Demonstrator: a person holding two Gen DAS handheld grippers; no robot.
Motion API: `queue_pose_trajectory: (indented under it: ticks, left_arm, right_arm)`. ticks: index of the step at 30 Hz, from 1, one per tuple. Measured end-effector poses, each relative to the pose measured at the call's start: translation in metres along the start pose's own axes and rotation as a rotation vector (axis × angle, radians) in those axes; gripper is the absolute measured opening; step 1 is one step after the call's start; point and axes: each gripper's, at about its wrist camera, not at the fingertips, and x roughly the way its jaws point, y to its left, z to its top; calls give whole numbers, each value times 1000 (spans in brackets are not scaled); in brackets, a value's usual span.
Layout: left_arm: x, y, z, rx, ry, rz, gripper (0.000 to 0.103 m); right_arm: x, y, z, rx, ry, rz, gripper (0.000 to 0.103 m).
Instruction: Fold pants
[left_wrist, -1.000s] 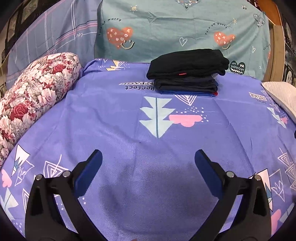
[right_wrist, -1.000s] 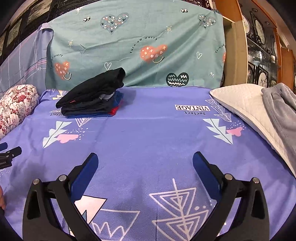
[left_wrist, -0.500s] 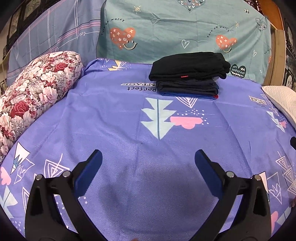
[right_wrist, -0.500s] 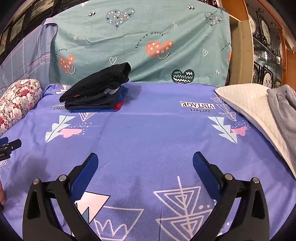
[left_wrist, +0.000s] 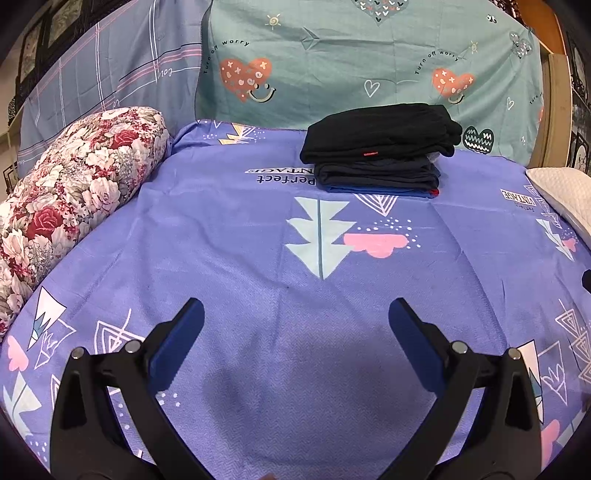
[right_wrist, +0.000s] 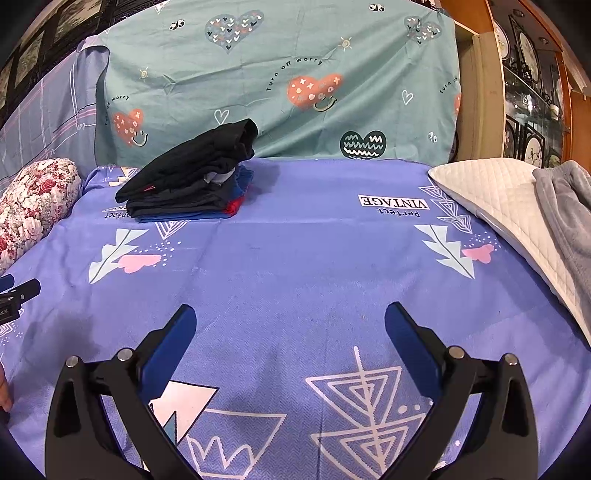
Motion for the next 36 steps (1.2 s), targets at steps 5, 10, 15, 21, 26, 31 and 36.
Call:
queue_pose_trajectory:
  ticks: [5,10,15,21,26,31,36]
  left_arm:
    - [0,0,0,1,1,2,101]
    - [2,-1,-1,8,10,-1,101]
    - [-1,-2,-1,16,-1,4,101]
    - [-1,-1,-1,11,-1,3,101]
    - [-2,-1,-1,13,-5,3,101]
    - [0,-3,-1,20,4,-2,101]
    - [-6,-3,0,22,-28,-3,101]
  right_arm:
    - [0,0,0,0,-4,-1,102]
    - [-1,-1,0,7,-1,-3,102]
    - [-1,-1,0,8,0,-3,102]
    - [-1,-1,0,8,0,-3,102]
    - [0,-1,1,8,0,-2,102]
    - [0,-2,0,7,0,-1,102]
    - [0,-1,0,8,1,-1,102]
